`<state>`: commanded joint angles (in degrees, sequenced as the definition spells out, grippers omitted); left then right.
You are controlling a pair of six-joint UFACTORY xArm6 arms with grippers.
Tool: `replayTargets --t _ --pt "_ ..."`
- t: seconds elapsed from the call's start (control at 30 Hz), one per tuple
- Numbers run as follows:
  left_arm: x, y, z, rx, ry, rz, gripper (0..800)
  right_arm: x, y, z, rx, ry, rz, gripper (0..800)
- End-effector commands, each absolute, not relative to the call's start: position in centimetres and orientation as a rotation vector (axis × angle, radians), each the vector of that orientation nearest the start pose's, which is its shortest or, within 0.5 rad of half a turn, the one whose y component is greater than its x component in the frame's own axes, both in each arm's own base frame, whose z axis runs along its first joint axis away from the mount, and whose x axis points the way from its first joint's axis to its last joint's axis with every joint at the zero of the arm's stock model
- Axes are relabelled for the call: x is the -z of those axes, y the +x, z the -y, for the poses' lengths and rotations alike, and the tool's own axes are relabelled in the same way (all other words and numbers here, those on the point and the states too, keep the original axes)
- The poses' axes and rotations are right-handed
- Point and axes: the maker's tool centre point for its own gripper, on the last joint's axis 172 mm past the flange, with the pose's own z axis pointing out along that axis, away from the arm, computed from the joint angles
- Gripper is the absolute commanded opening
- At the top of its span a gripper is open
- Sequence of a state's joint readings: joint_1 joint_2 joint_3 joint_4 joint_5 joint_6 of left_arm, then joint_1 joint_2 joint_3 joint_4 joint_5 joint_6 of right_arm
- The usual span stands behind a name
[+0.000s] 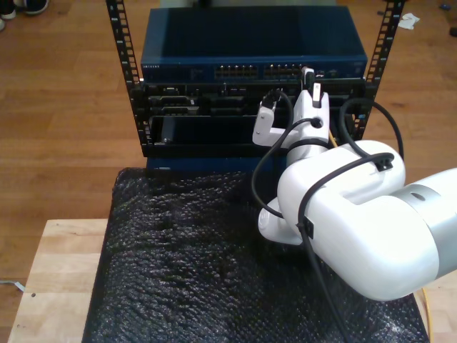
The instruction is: Grab the cable and plug it in
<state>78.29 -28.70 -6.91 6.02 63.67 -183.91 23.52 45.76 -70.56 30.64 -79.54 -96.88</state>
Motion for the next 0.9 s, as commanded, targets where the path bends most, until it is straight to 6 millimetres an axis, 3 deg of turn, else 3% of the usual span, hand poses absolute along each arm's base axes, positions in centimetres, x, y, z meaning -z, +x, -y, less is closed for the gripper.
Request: replayTargets --t 0.9 --pt "-3.66 0.18 -11.59 0.421 -2.242 -2.760 800 -27.83 67.34 -13.79 -1.293 1.167 -0.916 0"
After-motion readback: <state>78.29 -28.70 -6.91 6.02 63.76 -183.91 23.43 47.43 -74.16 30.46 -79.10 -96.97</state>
